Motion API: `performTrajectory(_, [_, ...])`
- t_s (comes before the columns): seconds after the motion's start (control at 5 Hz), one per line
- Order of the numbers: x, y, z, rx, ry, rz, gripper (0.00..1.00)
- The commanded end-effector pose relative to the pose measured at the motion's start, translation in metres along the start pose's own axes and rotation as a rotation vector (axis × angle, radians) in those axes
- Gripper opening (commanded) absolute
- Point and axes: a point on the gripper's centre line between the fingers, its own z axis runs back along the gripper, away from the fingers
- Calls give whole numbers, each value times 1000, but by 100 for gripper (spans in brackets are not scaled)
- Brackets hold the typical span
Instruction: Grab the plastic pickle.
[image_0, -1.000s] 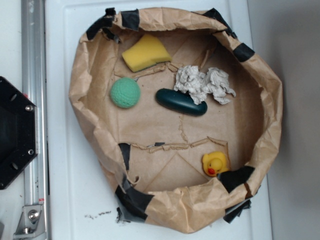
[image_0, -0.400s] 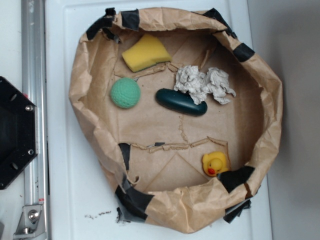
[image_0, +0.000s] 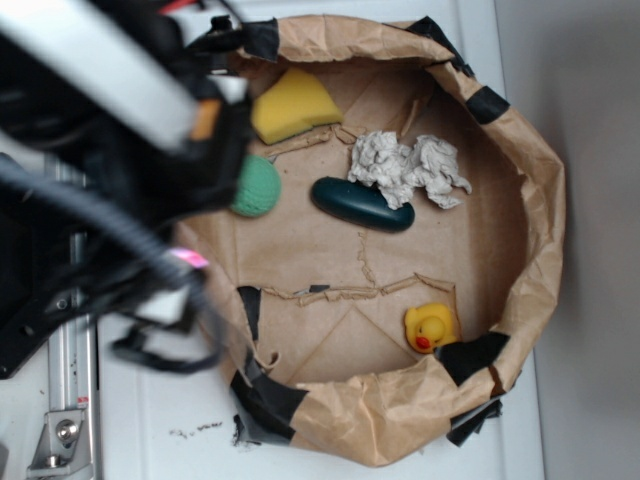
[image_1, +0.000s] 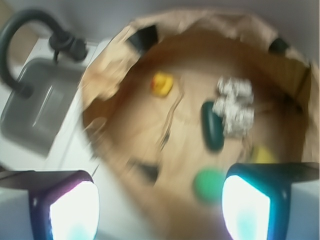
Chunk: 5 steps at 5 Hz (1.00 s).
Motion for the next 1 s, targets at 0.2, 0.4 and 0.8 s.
performTrajectory(0.2, [13, 19, -57, 119, 81, 57, 100])
performTrajectory(0.4, [18, 27, -70, 139, 149, 60, 100])
performTrajectory(0.8, [11, 52, -109, 77, 227, 129, 100])
